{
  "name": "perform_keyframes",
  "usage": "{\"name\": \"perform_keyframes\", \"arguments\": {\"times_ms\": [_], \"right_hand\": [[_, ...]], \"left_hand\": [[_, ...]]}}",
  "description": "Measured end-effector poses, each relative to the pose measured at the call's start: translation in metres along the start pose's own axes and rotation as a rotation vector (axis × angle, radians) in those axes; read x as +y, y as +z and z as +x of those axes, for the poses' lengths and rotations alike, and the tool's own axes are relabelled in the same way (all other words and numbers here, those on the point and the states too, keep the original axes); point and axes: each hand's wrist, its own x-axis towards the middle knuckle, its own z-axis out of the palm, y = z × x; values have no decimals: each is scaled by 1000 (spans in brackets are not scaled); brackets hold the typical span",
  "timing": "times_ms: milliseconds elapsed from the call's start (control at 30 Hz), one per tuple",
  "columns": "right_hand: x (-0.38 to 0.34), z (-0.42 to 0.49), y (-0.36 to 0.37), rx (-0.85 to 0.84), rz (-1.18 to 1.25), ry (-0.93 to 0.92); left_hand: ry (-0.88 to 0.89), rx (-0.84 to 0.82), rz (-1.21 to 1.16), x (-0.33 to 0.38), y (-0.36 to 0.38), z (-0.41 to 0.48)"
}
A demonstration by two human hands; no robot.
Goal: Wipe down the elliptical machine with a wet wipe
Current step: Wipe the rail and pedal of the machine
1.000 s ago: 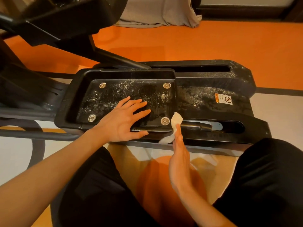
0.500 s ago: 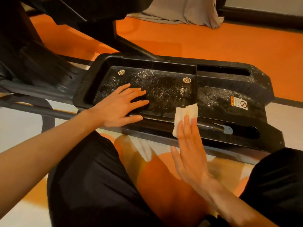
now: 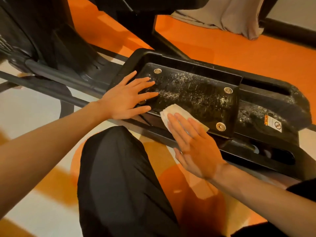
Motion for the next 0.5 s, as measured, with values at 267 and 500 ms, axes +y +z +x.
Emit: {"name": "perform_keyframes", "arguments": {"times_ms": [267,500], "right_hand": [[62,-74,17,-57,-206,-151],[-14,23,33,-83,-219,-219]], "left_hand": [[5,43,42,0,8,0],[-25,38,44,-1,6,-2]]}}
